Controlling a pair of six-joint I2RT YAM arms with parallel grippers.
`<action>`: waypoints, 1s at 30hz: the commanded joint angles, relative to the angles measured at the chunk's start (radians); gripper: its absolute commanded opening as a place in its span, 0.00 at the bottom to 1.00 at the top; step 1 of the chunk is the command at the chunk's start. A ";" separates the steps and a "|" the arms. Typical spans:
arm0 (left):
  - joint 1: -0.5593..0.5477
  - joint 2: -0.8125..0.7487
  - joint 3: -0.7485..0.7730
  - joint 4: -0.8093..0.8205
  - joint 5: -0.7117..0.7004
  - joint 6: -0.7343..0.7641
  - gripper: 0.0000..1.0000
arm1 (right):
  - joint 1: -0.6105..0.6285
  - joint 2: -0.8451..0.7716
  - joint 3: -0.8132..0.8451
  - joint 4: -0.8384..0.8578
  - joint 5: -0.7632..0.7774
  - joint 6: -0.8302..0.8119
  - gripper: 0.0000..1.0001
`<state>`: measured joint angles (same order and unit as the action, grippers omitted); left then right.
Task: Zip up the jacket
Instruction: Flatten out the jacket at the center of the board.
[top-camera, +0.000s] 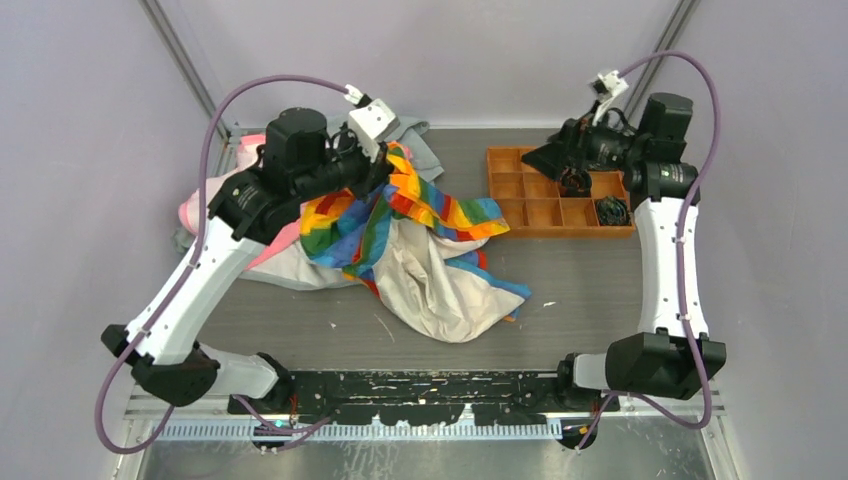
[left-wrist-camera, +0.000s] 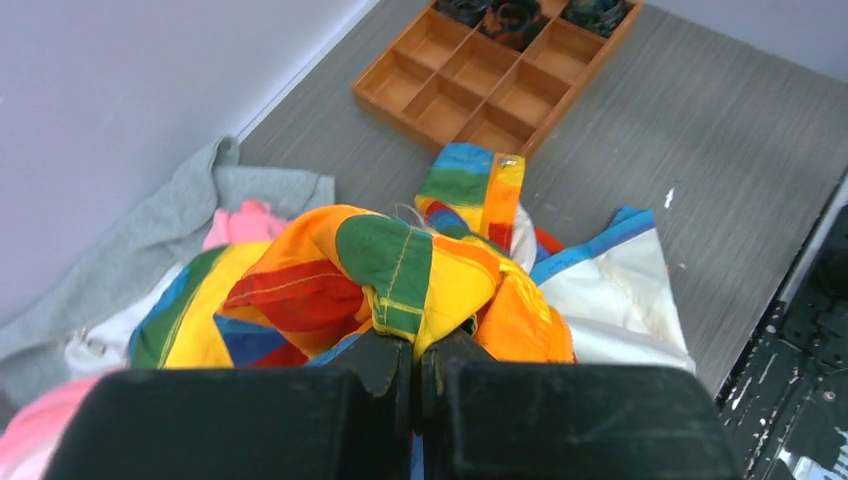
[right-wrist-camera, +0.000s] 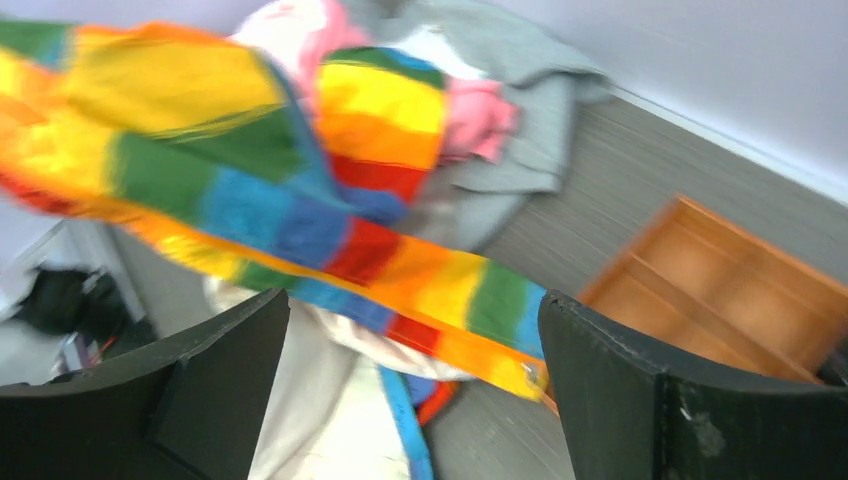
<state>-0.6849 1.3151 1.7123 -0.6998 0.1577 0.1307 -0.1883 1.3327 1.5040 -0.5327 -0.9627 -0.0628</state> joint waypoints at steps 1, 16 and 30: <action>0.001 0.065 0.157 0.002 0.182 0.052 0.00 | 0.164 0.007 0.135 -0.168 -0.211 -0.216 1.00; -0.021 0.121 0.189 0.165 0.458 -0.075 0.00 | 0.590 0.129 0.217 -0.149 -0.069 -0.305 1.00; -0.021 0.035 0.034 0.311 0.317 -0.218 0.24 | 0.641 0.086 0.174 -0.185 -0.027 -0.301 0.03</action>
<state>-0.7006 1.4494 1.8095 -0.5522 0.5877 0.0055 0.4629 1.4792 1.6585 -0.7300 -1.0355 -0.3824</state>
